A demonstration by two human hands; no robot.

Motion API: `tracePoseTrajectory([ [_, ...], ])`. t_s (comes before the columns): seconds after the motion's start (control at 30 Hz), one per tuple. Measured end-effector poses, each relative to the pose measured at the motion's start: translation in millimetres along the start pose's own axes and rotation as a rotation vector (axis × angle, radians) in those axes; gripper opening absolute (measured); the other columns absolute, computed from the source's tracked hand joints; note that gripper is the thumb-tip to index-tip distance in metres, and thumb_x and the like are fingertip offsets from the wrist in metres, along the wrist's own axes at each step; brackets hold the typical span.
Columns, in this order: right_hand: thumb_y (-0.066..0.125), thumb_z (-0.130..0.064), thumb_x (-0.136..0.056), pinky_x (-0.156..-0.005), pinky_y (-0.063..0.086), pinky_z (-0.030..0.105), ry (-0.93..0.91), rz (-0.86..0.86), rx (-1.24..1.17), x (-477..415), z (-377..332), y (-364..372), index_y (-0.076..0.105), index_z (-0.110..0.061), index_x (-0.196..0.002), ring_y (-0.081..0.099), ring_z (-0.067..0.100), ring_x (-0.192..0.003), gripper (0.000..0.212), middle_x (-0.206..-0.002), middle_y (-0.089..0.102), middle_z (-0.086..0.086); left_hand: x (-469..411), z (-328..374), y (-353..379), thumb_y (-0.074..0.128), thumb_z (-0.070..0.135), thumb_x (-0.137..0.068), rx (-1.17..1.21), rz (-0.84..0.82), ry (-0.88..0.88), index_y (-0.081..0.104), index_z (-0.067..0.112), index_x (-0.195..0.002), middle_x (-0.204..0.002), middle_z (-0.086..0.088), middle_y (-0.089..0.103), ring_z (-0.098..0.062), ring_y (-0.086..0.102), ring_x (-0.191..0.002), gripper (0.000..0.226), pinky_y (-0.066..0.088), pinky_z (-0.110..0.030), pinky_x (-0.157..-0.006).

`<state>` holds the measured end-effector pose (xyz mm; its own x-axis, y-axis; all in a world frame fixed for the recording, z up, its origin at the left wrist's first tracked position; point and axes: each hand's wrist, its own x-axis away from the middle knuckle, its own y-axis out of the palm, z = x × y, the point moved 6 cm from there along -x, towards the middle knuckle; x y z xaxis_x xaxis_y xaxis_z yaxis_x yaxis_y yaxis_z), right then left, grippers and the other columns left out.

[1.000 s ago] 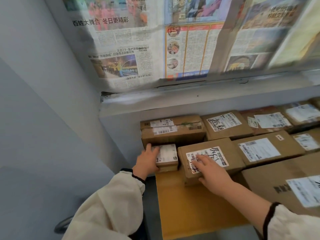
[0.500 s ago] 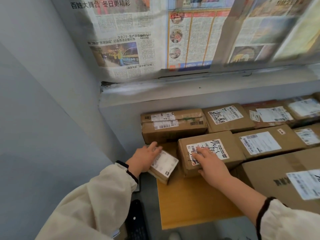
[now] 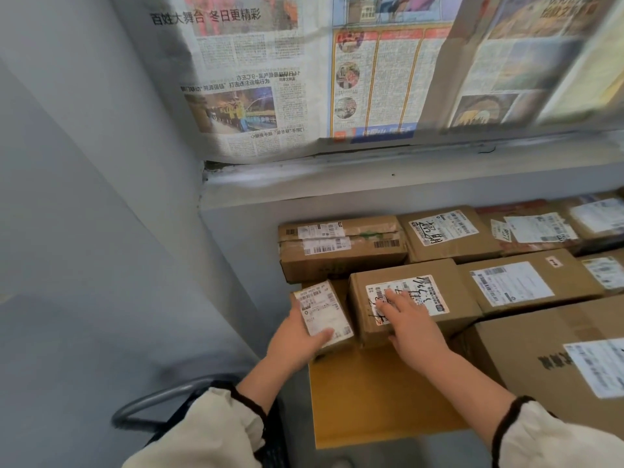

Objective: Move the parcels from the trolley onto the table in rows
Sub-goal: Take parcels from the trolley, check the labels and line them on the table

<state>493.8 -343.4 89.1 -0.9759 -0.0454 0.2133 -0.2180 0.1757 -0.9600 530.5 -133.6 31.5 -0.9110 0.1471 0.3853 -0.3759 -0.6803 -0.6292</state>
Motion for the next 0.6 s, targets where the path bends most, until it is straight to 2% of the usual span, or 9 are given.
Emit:
tracePoseTrajectory([
  [0.07, 0.055, -0.01, -0.09, -0.117, 0.014, 0.044, 0.004, 0.0, 0.006, -0.2, -1.5, 0.8, 0.023, -0.027, -0.146, 0.005, 0.026, -0.145, 0.066, -0.157, 0.012, -0.001, 4.8, 3.0, 18.4, 0.071, 0.057, -0.068, -0.142, -0.079, 0.002, -0.003, 0.032, -0.148, -0.151, -0.002, 0.023, -0.022, 0.044, -0.126, 0.113, 0.043, -0.035, -0.097],
  [0.13, 0.055, -0.009, -0.09, -0.116, 0.014, 0.044, 0.005, 0.001, 0.015, -0.1, -1.9, 1.2, 0.023, -0.027, -0.146, 0.005, 0.026, -0.145, 0.067, -0.157, 0.012, -0.001, 1.3, 5.1, 24.4, 0.07, 0.053, -0.074, -0.306, -0.064, -0.018, -0.011, 0.033, -0.147, -0.154, -0.008, 0.01, -0.025, 0.045, -0.125, 0.111, 0.045, -0.035, -0.095],
  [0.23, 0.056, -0.008, -0.089, -0.116, 0.014, 0.045, 0.01, 0.001, 0.023, 0.4, -1.1, 2.4, 0.024, -0.027, -0.145, 0.005, 0.027, -0.145, 0.068, -0.157, 0.011, -0.001, -8.0, 13.0, 20.3, 0.055, 0.045, -0.088, -0.378, -0.015, 0.011, -0.008, 0.032, -0.148, -0.151, -0.012, 0.016, -0.025, 0.053, -0.114, 0.089, 0.05, -0.034, -0.089],
  [0.3, 0.056, -0.008, -0.088, -0.116, 0.014, 0.045, 0.012, -0.006, 0.031, -0.2, -1.0, 3.4, 0.023, -0.027, -0.145, 0.005, 0.027, -0.145, 0.068, -0.157, 0.01, -0.001, -14.1, 16.7, 17.9, 0.051, 0.039, -0.092, -0.403, -0.019, 0.012, -0.007, 0.032, -0.148, -0.148, -0.013, 0.02, -0.026, 0.054, -0.11, 0.082, 0.051, -0.035, -0.088],
  [0.4, 0.058, -0.008, -0.088, -0.116, 0.014, 0.046, 0.013, 0.001, 0.044, -1.7, -1.5, 4.7, 0.023, -0.027, -0.145, 0.005, 0.027, -0.144, 0.07, -0.157, 0.01, 0.0, -22.9, 20.5, 12.2, 0.052, 0.031, -0.092, -0.448, -0.017, 0.012, -0.007, 0.032, -0.149, -0.141, -0.013, 0.029, -0.027, 0.055, -0.106, 0.081, 0.051, -0.036, -0.086],
  [0.6, 0.059, -0.007, -0.086, -0.114, 0.015, 0.047, 0.008, -0.004, 0.068, -2.1, -2.1, 7.0, 0.025, -0.027, -0.143, 0.006, 0.029, -0.144, 0.07, -0.157, 0.01, 0.0, -32.3, 23.9, 11.6, 0.052, 0.03, -0.092, -0.489, -0.004, 0.027, -0.008, 0.032, -0.148, -0.132, -0.013, 0.037, -0.025, 0.056, -0.102, 0.082, 0.05, -0.033, -0.081],
])
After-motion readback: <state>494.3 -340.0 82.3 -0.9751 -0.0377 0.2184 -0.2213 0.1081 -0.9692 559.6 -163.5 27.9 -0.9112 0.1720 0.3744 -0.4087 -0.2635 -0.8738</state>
